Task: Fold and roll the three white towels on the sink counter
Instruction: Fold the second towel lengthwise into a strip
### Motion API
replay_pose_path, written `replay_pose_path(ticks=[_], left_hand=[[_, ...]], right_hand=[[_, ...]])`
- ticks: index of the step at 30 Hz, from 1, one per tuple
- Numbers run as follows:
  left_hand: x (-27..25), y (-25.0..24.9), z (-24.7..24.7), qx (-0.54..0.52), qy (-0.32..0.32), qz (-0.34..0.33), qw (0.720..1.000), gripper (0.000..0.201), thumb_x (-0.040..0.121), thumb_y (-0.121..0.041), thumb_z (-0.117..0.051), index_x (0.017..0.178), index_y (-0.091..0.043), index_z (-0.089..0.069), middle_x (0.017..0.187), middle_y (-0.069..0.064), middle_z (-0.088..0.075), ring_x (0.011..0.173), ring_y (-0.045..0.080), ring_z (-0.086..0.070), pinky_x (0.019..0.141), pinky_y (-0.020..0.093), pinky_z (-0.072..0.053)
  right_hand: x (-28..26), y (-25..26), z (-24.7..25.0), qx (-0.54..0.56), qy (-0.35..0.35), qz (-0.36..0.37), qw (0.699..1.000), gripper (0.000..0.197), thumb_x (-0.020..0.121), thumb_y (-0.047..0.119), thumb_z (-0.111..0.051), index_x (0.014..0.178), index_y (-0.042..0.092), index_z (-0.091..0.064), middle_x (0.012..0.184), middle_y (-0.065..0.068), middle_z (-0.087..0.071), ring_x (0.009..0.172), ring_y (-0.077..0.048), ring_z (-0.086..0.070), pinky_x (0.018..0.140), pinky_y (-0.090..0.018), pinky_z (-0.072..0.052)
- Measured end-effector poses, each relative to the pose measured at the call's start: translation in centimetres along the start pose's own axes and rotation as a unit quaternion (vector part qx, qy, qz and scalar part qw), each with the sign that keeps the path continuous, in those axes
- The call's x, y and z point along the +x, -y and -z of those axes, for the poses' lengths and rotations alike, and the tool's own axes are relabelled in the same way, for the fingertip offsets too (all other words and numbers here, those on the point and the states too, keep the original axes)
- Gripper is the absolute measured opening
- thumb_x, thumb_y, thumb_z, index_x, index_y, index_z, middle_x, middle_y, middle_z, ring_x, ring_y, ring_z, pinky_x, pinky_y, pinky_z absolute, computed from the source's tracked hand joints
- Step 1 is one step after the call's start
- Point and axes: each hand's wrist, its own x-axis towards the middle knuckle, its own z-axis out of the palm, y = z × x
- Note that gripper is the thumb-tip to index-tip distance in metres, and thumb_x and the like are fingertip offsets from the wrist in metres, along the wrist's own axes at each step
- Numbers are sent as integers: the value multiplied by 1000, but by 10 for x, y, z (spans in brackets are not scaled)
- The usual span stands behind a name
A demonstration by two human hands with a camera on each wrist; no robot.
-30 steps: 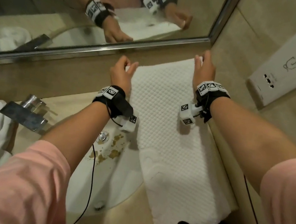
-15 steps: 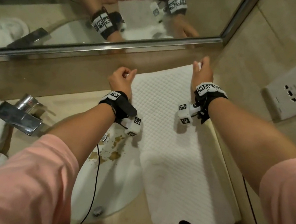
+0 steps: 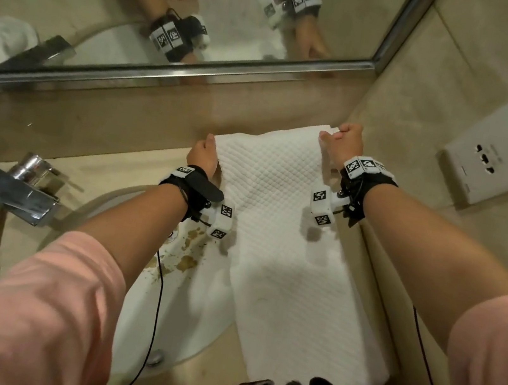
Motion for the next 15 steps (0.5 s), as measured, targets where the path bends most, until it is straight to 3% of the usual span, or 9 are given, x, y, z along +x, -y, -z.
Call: replay_pose_path(ticks=[4,6,8,9,10,12,13,15], left_hand=[[7,26,-18,-21,60,48,997,82,84,-68,-22,122,-5,-58,123,14,-62,110,34,-58,101,43,-44],[6,37,-24,-26,62,69,995,82,80,-68,-27,122,-4,-57,119,13,-64,106,35,-60,99,44,-46],[-9,41,-22,-21,63,78,995,74,85,-62,-33,122,-3,-56,117,13,-63,105,35,-60,98,44,-47],[-13,46,-24,-13,71,83,994,70,87,-58,-35,121,-2,-57,116,14,-64,105,35,-60,98,45,-47],[-18,50,-24,-7,80,85,993,67,86,-55,-37,118,0,-58,114,17,-65,104,36,-61,97,45,-48],[-23,61,-24,1,94,89,992,61,84,-47,-42,112,4,-61,107,21,-67,98,36,-63,96,45,-50],[-18,70,-26,3,100,94,990,54,84,-38,-46,110,6,-62,102,22,-68,92,34,-64,95,45,-51],[-24,77,-23,14,105,111,988,41,80,-22,-50,104,10,-62,96,24,-68,80,31,-60,88,42,-52]], right_hand=[[-20,-20,11,-8,-8,-16,1000,28,83,20,-63,99,16,-41,91,0,-51,86,-20,-56,83,-34,-50],[-31,-29,20,-42,1,-35,999,16,83,10,-59,84,17,-44,80,0,-49,74,-19,-51,74,-32,-47],[-40,-42,25,-111,49,-58,991,27,83,8,-52,66,22,-36,70,-2,-45,66,-21,-45,66,-31,-39],[-47,-50,27,-154,82,-72,982,27,84,10,-50,66,23,-35,70,-3,-45,66,-21,-46,64,-31,-39],[-56,-55,30,-196,110,-93,970,21,86,13,-49,70,23,-39,72,-4,-47,67,-22,-48,63,-31,-40],[-72,-68,35,-263,146,-109,947,8,91,15,-49,90,10,-55,85,-11,-57,76,-26,-54,65,-31,-41],[-79,-75,37,-294,158,-101,937,18,92,16,-50,99,2,-59,96,-15,-62,83,-29,-56,69,-31,-41],[-93,-83,41,-324,184,-100,923,27,90,19,-54,105,-2,-61,107,-17,-65,87,-31,-58,71,-31,-43]])
